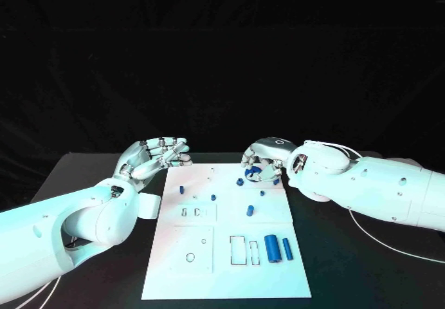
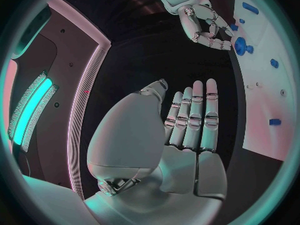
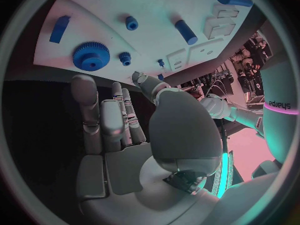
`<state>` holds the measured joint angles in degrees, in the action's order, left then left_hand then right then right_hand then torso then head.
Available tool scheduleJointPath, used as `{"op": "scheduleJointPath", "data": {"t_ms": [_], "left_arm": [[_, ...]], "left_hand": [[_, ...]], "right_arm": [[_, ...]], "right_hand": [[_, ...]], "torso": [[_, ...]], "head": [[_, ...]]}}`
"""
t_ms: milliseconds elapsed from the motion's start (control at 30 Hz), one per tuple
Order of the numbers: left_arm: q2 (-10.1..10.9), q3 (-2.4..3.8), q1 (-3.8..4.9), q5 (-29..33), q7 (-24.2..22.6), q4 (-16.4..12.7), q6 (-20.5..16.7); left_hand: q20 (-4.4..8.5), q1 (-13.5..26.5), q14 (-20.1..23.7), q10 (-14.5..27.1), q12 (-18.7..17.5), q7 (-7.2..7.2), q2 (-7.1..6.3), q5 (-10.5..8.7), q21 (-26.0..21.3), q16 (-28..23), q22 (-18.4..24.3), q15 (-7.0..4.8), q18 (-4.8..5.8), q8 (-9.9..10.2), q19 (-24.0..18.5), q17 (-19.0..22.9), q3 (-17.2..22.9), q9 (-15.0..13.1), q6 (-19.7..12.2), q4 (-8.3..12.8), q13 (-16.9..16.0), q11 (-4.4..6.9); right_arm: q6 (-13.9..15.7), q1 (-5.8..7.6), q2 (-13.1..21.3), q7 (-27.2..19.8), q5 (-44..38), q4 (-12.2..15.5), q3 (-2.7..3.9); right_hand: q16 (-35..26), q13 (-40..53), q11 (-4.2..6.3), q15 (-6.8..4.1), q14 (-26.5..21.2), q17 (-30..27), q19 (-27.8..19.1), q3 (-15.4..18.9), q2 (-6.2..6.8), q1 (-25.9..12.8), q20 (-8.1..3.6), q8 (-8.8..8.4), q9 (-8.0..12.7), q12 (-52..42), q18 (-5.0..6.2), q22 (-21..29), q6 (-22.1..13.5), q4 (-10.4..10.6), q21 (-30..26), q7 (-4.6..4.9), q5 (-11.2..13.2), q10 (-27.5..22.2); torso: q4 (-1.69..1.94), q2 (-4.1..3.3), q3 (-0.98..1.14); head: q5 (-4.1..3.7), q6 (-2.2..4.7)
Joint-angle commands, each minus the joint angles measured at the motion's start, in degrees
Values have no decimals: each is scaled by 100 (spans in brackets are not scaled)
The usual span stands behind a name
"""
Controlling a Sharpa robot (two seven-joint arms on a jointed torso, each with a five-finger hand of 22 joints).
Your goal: Assemble the parts on the task board
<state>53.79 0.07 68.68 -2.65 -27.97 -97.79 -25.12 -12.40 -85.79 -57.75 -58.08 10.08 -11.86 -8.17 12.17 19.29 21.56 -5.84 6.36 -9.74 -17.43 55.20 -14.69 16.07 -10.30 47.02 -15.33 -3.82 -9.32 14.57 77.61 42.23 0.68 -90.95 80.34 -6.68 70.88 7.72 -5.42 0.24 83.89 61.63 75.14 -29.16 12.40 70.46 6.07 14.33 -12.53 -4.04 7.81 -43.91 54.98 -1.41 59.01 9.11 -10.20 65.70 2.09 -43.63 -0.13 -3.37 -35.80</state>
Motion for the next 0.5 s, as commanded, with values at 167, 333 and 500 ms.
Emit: {"op": "scheduleJointPath", "data": {"t_ms": [167, 333, 500], "left_arm": [[26, 11, 52, -39, 10, -58, 162], [46, 12, 79, -37, 30, -77, 176], [65, 12, 97, -34, 50, -89, 191]], "left_hand": [[-11, 7, -58, -29, -41, -57, -67, -23, 38, 15, 9, 5, -86, -3, 50, -12, 40, 14, 27, -9, 11, -2], [-9, 17, -62, -23, -59, -65, -75, -27, 36, 10, 12, 8, -84, 5, 57, -17, 42, 16, 20, -14, 12, -7], [-9, 24, -61, -17, -70, -69, -79, -28, 35, 5, 15, 10, -83, 10, 61, -20, 44, 18, 14, -18, 13, -11]], "right_arm": [[-219, -6, -97, 284, -724, 1, 3], [-262, -19, -167, 280, -756, -36, 2], [-276, -31, -214, 277, -770, -69, 2]], "right_hand": [[447, 40, -34, 59, 240, 463, 83, 6, 48, 46, 28, -58, -42, 19, -131, -662, -29, 82, 511, 41, -35, -69], [588, 58, -38, 74, 260, 618, 122, -9, 39, 67, 29, -65, -60, 12, -160, -912, -23, 97, 694, 41, -44, -56], [721, 71, -43, 82, 280, 765, 157, -49, 21, 94, 35, -61, -84, 12, -188, -1140, 5, 109, 865, 47, -62, -51]], "torso": [[31, -118, -9], [46, -156, -19], [65, -184, -24]], "head": [[-10, 13], [-13, 7], [-29, 0]]}}
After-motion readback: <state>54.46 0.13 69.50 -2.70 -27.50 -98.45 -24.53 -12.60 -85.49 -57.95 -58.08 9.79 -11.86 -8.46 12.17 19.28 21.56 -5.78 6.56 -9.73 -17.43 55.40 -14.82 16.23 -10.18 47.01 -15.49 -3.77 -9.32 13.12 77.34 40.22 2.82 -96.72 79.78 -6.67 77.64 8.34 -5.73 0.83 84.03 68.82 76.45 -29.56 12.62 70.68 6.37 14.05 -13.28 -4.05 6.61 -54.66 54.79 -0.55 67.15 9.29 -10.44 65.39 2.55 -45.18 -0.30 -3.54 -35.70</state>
